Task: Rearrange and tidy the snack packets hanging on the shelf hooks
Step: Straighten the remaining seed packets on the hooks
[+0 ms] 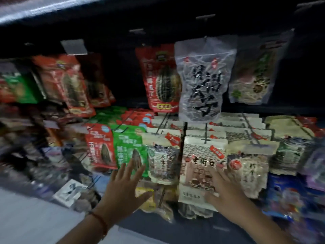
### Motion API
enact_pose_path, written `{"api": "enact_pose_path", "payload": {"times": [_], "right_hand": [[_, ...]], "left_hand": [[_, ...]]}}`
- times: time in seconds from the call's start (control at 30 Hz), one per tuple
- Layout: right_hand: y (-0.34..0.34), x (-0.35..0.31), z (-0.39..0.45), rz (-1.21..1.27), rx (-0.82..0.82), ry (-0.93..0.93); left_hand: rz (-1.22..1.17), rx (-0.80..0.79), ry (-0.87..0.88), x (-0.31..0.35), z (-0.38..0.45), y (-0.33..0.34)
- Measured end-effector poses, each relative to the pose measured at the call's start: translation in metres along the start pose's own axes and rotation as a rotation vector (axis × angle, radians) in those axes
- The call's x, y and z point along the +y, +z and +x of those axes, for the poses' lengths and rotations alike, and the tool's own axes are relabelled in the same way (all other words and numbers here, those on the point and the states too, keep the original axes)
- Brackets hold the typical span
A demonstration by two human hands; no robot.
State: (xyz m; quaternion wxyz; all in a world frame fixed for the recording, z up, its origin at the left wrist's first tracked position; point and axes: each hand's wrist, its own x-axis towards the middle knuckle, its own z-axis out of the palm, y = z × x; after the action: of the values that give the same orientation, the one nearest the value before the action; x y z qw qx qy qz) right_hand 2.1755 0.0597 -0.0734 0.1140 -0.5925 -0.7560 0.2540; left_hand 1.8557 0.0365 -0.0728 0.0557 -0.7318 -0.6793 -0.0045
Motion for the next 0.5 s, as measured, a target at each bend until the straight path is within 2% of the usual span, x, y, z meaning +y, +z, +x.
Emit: {"api": "enact_pose_path", "payload": {"times": [0.23, 0.33, 0.5], "right_hand": [[0.056, -0.124, 0.043, -0.047, -0.070, -0.086], [0.090, -0.179, 0.062, -0.041, -0.050, -0.109], [0.150, -0.265, 0.081, -0.035, -0.033, -0.058]], "left_hand": [[0.008, -0.043, -0.131, -0.131, -0.025, 0.001], [-0.009, -0.029, -0.116, -0.188, -0.032, 0.007], [-0.006, -0.098, -0.008, -0.270, -0.035, 0.015]]}}
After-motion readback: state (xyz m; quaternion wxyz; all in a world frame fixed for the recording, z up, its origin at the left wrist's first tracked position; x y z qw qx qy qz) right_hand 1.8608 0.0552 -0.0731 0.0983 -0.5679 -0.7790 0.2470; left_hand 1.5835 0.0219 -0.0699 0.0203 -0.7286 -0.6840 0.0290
